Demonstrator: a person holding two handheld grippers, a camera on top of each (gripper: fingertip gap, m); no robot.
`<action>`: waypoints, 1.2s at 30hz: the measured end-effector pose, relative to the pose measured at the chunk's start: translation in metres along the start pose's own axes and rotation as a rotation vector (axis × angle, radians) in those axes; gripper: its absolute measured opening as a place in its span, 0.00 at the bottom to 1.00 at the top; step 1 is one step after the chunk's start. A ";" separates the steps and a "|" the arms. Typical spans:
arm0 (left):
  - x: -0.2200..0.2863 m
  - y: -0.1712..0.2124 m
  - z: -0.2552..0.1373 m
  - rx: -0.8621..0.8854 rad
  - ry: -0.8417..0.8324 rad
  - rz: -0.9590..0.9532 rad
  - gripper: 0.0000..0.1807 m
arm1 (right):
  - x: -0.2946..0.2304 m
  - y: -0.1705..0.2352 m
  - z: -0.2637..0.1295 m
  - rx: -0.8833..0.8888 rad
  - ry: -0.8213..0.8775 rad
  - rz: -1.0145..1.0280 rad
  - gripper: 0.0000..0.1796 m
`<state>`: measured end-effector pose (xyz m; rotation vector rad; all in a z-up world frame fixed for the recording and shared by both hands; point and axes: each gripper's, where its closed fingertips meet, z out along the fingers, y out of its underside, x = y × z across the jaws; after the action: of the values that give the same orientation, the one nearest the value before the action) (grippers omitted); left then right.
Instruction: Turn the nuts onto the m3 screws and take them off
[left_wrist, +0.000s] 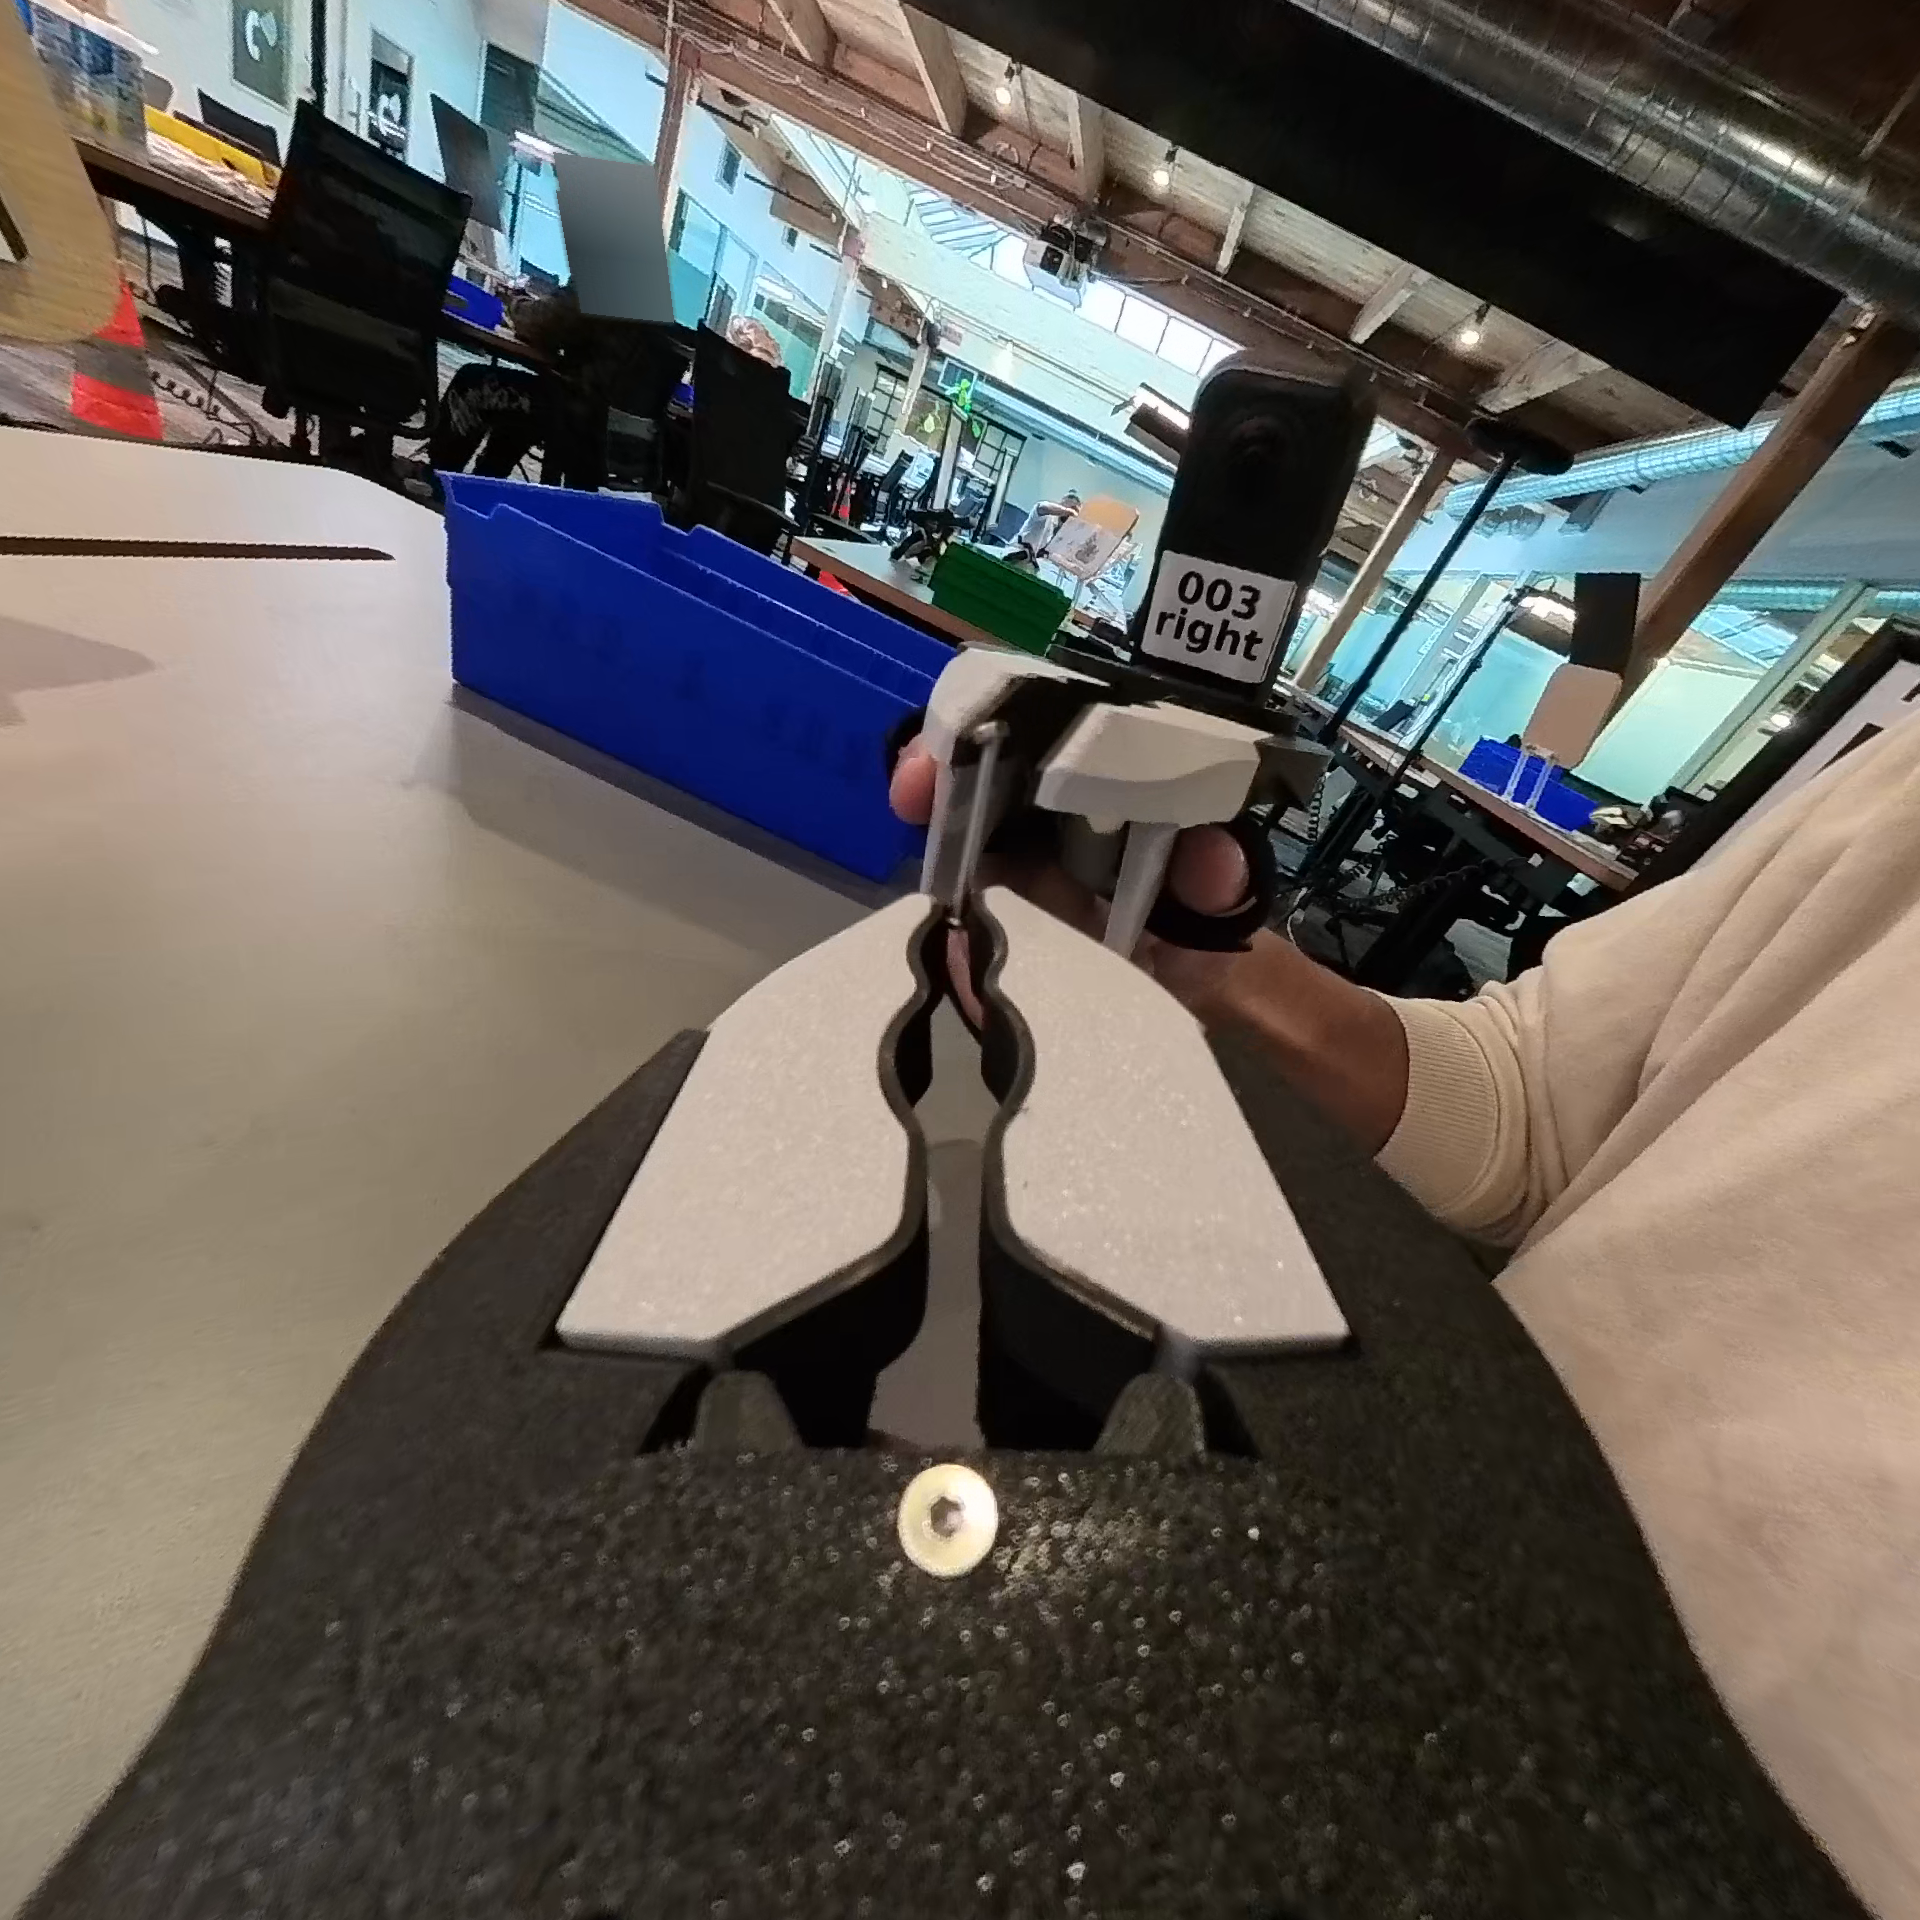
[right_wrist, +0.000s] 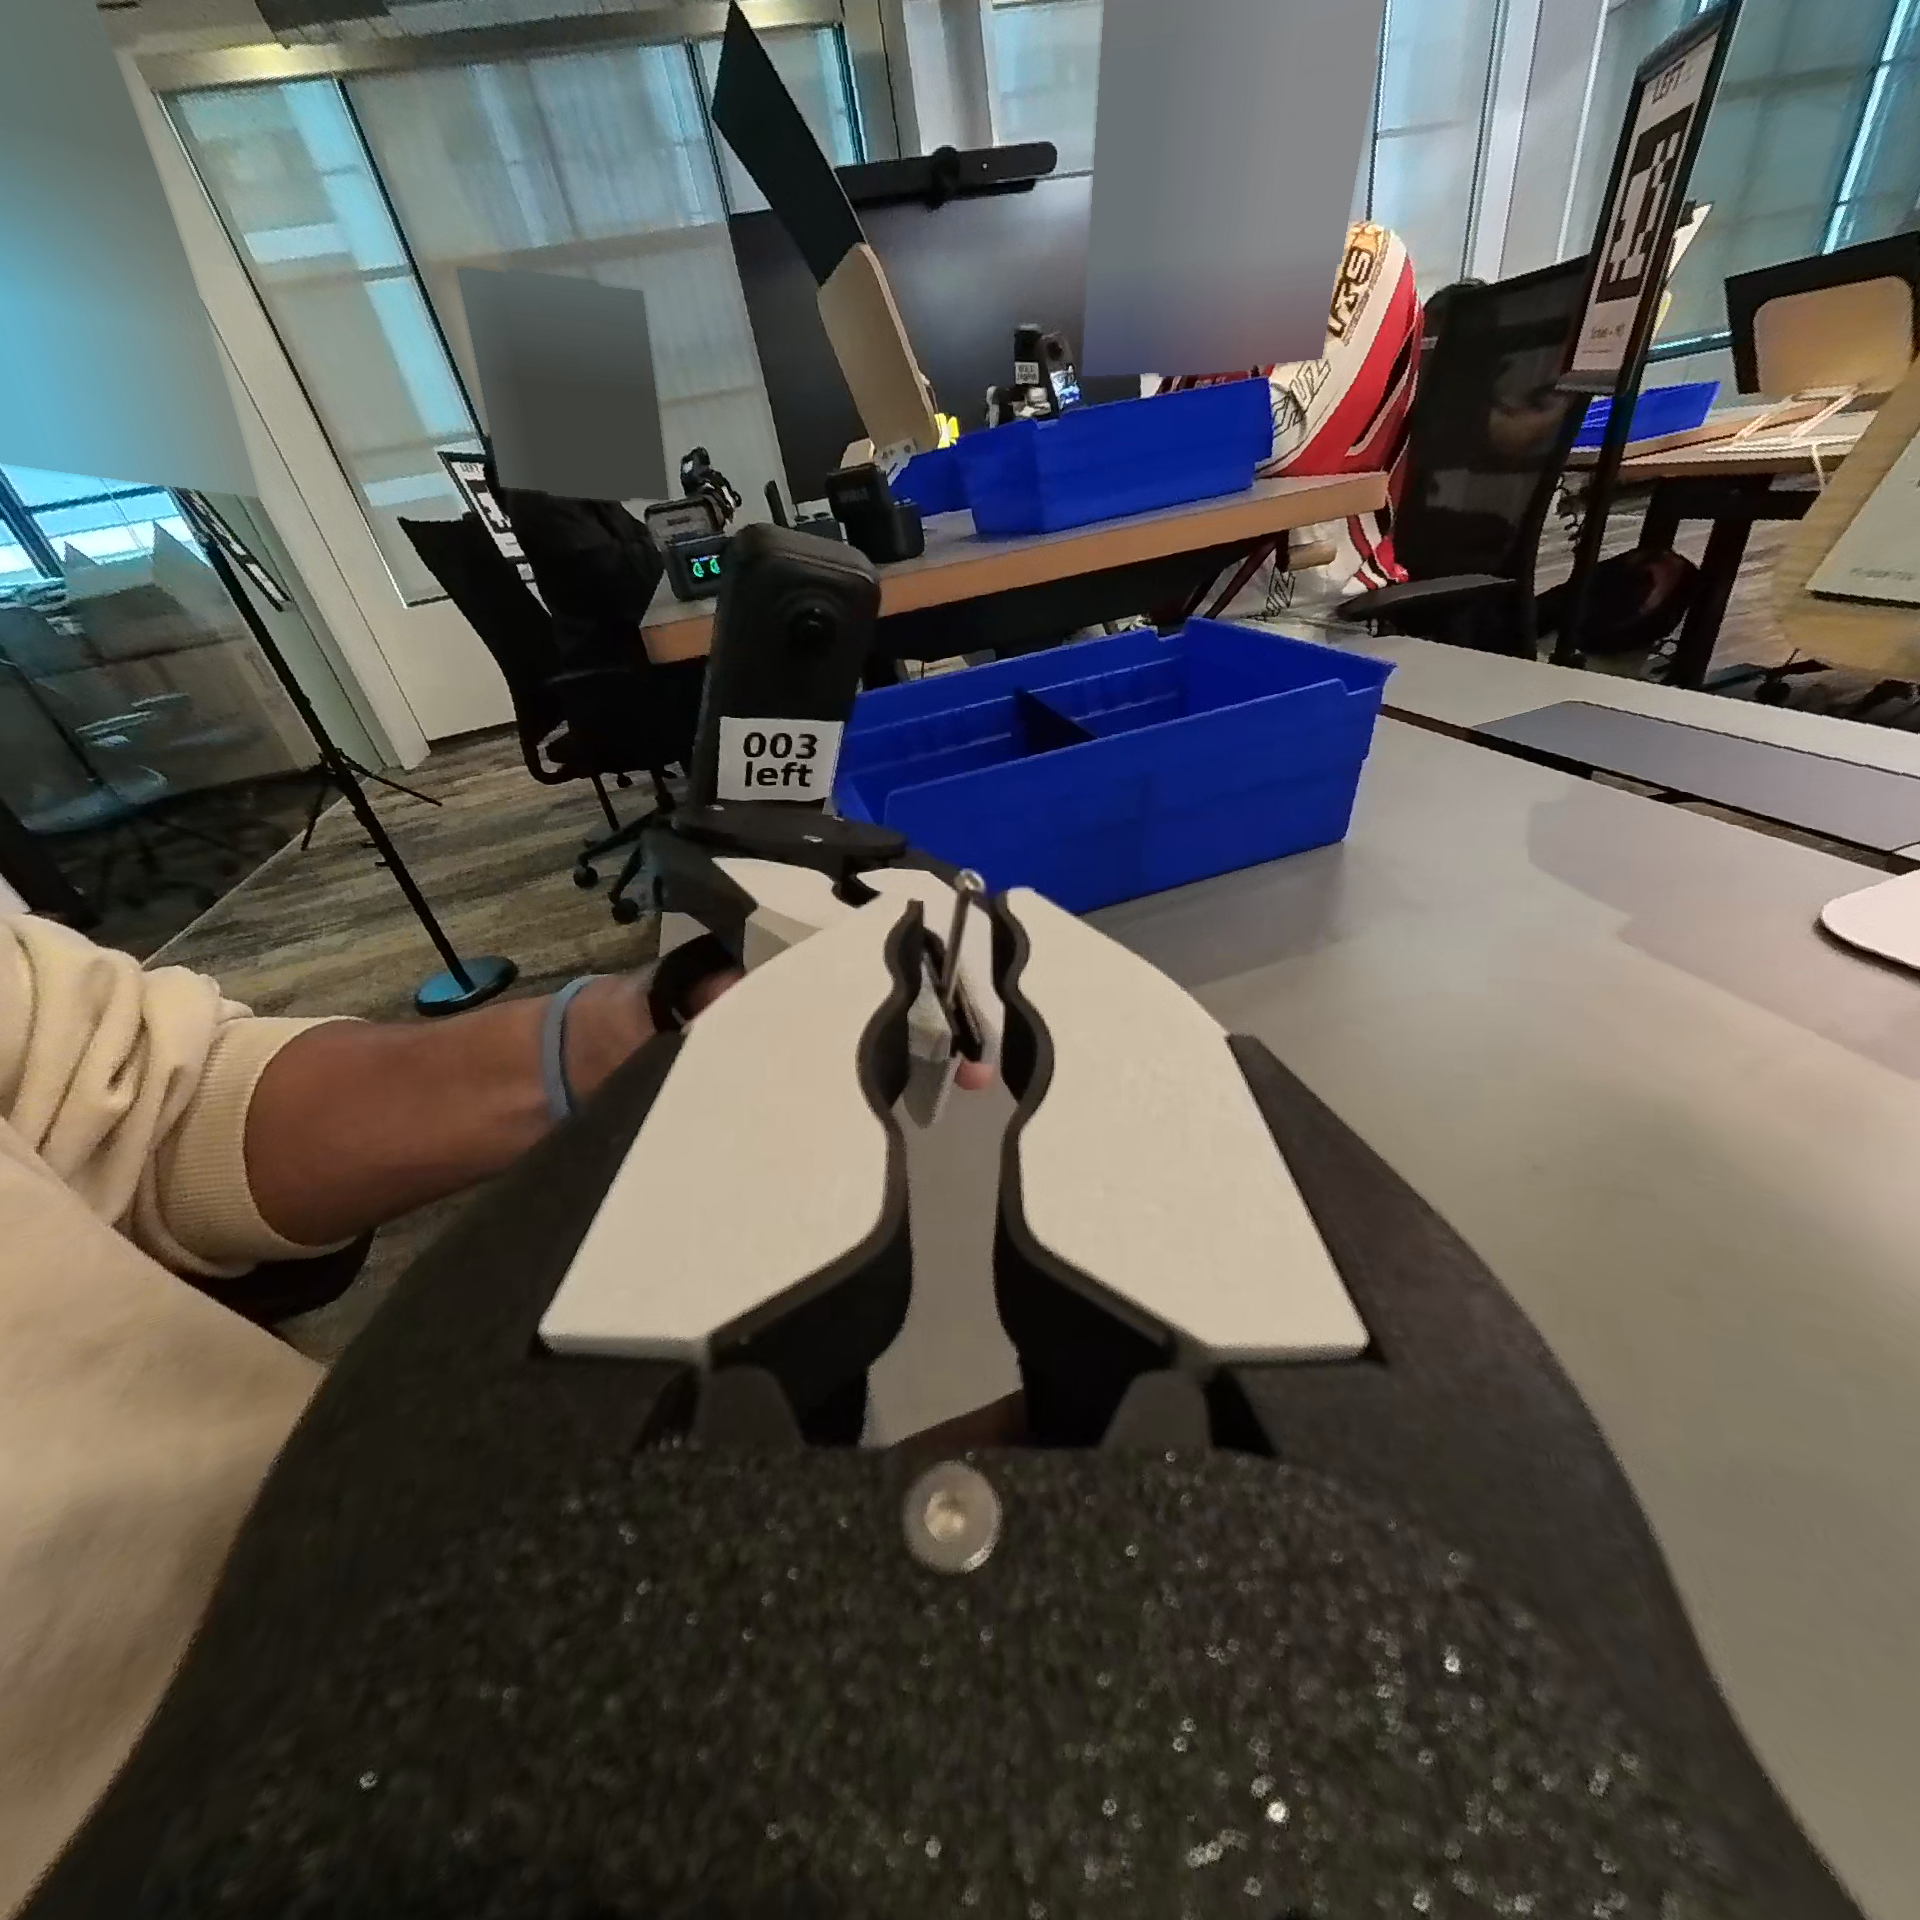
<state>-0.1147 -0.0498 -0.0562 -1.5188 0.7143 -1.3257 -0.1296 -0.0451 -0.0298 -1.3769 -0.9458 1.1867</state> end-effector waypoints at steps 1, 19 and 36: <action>0.000 -0.001 0.000 0.004 -0.001 0.001 0.02 | 0.001 -0.001 -0.001 0.006 0.003 -0.001 0.07; -0.001 0.003 0.001 -0.021 -0.009 0.021 0.02 | -0.008 -0.008 -0.003 0.014 -0.005 -0.072 0.09; 0.001 0.002 0.001 -0.019 -0.004 0.025 0.02 | -0.011 -0.008 -0.001 0.004 -0.022 -0.068 0.08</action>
<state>-0.1132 -0.0514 -0.0574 -1.5220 0.7433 -1.3005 -0.1302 -0.0544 -0.0202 -1.3212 -0.9977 1.1541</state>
